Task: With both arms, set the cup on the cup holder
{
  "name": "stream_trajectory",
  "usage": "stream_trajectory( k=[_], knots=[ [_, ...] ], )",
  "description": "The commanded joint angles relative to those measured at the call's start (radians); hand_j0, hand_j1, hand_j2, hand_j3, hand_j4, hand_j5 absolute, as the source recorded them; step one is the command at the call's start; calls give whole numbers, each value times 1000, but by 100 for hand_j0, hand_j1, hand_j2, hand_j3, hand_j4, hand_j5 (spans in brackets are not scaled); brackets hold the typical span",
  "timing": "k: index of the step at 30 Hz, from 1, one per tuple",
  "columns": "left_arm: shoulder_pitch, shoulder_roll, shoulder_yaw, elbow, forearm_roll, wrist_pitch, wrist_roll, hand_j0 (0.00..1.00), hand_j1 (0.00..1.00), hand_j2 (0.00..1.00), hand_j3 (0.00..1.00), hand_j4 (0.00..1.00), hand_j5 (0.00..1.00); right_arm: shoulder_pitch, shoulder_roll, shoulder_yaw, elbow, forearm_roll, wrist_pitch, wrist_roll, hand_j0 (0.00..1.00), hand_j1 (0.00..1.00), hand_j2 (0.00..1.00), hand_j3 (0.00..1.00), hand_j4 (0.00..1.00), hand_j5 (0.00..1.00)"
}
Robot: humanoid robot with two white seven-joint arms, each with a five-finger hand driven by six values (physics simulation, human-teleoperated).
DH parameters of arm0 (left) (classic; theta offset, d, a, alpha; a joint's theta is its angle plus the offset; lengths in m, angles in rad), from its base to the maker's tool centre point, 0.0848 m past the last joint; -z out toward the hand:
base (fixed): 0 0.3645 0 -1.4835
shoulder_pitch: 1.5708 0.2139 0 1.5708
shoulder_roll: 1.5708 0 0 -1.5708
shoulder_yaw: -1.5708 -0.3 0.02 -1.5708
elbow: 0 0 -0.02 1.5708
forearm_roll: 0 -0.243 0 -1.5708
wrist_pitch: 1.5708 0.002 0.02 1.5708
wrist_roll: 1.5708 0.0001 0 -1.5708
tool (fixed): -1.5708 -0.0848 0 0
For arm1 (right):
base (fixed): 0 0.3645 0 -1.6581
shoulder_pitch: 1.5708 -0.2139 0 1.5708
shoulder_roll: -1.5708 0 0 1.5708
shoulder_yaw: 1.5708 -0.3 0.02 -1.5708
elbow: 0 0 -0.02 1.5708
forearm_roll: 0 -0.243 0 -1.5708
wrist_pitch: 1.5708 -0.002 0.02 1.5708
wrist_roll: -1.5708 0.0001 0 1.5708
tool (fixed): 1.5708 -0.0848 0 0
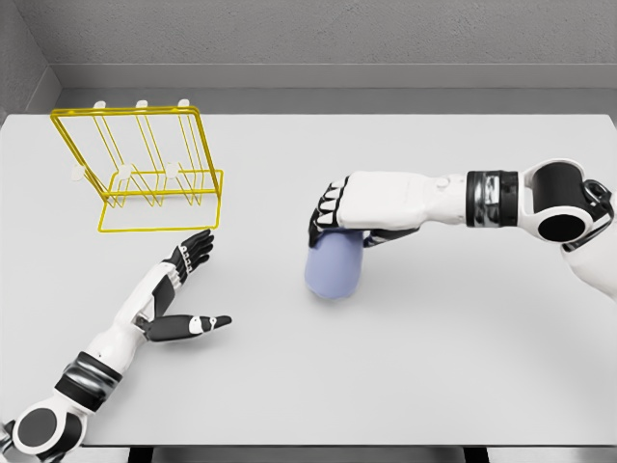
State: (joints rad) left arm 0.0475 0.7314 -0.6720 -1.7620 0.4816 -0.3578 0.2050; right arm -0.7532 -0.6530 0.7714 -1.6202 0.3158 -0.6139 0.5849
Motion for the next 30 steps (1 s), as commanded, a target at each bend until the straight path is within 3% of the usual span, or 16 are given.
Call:
stream_trajectory(
  k=[1, 7, 12, 19, 20, 25, 26, 30],
  knots=[
    [0, -6, 12, -1, -3, -1, 1, 100, 100, 100, 100, 100, 100, 0, 0, -4, 0, -6, 3, 0, 81, 81, 81, 81, 81, 81],
    [0, -17, 37, -1, -8, -1, 4, 100, 100, 100, 100, 100, 100, 0, 0, -4, 2, -6, 3, 1, 82, 82, 82, 82, 82, 82],
    [2, -35, 35, -1, -8, -4, 2, 100, 100, 100, 100, 100, 100, 0, 1, -4, 5, -4, 3, 1, 93, 93, 93, 93, 93, 93],
    [-11, -89, 25, 4, -17, 5, 1, 100, 100, 100, 100, 100, 100, -5, -2, -24, 16, 8, 3, 4, 93, 93, 93, 93, 93, 93],
    [-11, -101, 25, 6, -18, 6, 1, 100, 100, 100, 100, 100, 100, -12, -11, -47, 43, 8, 3, 4, 97, 97, 97, 97, 97, 97],
    [-14, -147, 25, 12, -41, 49, 5, 100, 100, 100, 100, 100, 100, -26, -122, -44, 66, 9, 3, 1, 100, 100, 100, 100, 100, 100],
    [-14, -178, 34, 10, -103, 89, 2, 100, 100, 100, 100, 100, 100, -20, -142, -43, 68, 8, 3, 1, 100, 100, 100, 100, 100, 100],
    [-21, -245, 31, 10, -161, 137, -2, 100, 100, 100, 100, 100, 100, 0, -275, -49, 74, 5, 3, 1, 100, 100, 100, 100, 100, 100]
  ],
)
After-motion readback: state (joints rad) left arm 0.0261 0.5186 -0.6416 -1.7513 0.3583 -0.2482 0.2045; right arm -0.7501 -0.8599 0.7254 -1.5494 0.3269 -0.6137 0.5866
